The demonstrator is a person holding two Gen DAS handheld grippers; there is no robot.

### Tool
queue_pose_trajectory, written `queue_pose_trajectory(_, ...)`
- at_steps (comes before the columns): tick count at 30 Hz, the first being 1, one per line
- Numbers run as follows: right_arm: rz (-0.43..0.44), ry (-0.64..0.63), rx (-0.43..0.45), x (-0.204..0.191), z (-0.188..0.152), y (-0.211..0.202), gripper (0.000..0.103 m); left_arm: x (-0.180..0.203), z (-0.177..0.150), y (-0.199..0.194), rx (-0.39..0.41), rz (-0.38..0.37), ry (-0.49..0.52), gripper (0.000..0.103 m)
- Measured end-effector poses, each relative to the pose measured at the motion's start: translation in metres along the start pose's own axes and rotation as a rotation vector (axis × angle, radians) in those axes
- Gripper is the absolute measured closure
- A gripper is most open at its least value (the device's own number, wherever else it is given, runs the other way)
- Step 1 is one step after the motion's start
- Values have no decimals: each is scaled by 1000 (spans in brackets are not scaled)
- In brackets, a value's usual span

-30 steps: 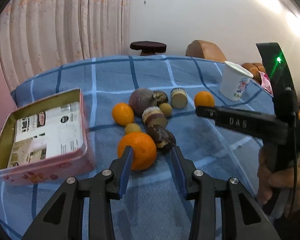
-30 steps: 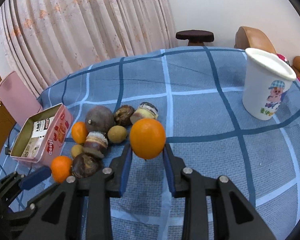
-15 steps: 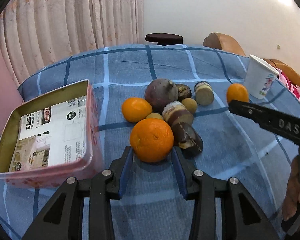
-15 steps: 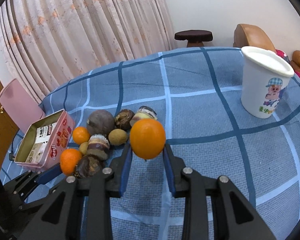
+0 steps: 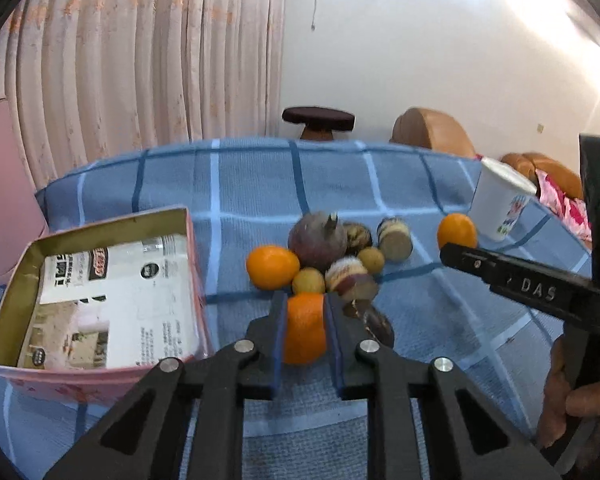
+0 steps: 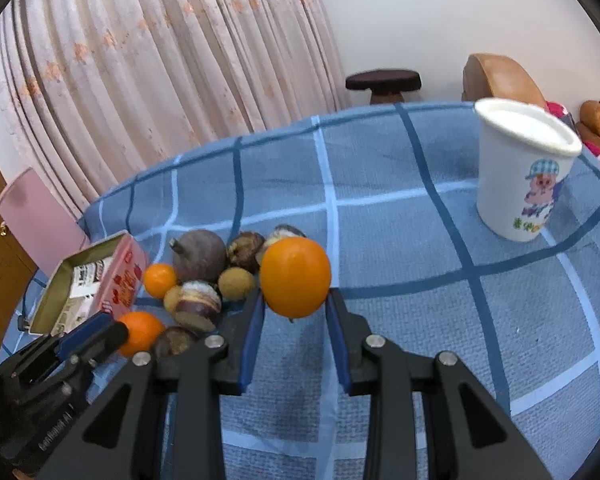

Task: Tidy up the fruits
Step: 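Close the right gripper on its orange while the left gripper grasps the large orange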

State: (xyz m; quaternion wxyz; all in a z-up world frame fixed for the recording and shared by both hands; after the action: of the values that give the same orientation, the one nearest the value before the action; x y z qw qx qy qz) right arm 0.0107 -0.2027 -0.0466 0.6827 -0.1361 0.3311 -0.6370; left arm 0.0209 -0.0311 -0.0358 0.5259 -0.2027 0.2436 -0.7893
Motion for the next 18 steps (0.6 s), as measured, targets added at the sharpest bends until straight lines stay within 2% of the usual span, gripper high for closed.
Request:
queue_pose_trajectory(4, -32, -29, 33, -4, 2, -3, 69, 2, -3, 5, -44, -10, 39, 82)
queue_pose_trajectory(5, -35, -29, 31, -3, 2, -2, 69, 4, -3, 5, -39, -2, 55, 77)
queue_pose_trajectory(8, -29, -15, 20, -1, 1, 0, 69, 6, -4, 11, -75, 15, 72, 47)
queue_pose_trajectory(9, -29, -13, 18, 0, 1, 0, 69, 6, -6, 13, -90, 17, 68, 42)
queue_pose_trajectory(12, -28, -4, 18, 1, 1, 0, 69, 3, -9, 22, -113, 73, 86, 40)
queue_pose_trajectory(18, -18, 1, 19, 1, 1, -2, 68, -1, -3, 30, -130, 92, 52, 40)
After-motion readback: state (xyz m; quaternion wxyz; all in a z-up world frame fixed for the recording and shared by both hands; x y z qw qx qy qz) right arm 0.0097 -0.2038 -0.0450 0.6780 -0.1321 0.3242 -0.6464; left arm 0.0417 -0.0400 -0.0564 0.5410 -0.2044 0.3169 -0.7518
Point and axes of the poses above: each gripper's, at about its wrist camera, not at the fingertips, and y roughly the way its jaws point, x to its right, z to its top, the point moved 5 cm from there along y, roughly the way its jaws point, and after that the axes turned 2 degrees about z, right-handed, at the moved point
